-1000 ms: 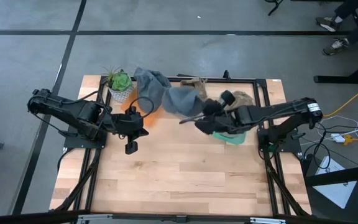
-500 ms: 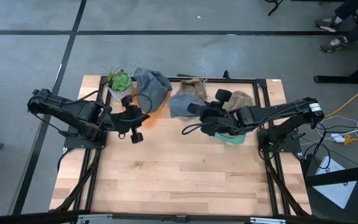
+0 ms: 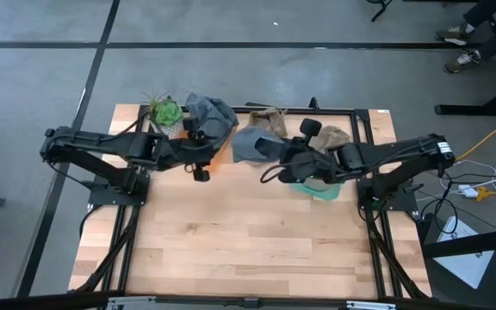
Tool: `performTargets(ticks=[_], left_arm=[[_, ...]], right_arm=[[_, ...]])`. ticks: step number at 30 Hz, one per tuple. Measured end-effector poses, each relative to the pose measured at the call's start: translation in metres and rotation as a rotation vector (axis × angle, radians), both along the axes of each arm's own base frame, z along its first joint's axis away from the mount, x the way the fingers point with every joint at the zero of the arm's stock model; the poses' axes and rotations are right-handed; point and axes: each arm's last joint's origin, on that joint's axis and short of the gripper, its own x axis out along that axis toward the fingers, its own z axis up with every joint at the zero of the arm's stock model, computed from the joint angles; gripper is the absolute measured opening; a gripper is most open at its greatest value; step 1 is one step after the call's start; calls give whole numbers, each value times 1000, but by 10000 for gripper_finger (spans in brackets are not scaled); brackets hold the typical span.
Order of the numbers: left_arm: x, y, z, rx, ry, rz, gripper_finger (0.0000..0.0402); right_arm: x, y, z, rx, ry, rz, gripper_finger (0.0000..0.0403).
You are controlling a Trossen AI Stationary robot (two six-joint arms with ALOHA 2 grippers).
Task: Pick & Place hat
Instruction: Put the gray cap into the orange bin
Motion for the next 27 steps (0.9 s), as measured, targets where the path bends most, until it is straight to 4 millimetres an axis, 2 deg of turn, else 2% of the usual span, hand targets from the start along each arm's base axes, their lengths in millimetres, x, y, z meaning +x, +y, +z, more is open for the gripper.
performTargets(ticks=[5, 10, 22, 27], left_arm=[[15, 17, -5, -5, -25, 68, 198], [26, 33, -11, -48, -33, 63, 224], [38, 52, 1, -120, -177, -148, 228], [39, 53, 1, -136, -195, -149, 219]], right_arm=[[-8, -1, 11, -9, -8, 54, 13], [-16, -2, 21, 10, -53, 80, 13], [-17, -2, 30, -3, -111, 94, 14], [-17, -2, 31, -5, -124, 94, 14]])
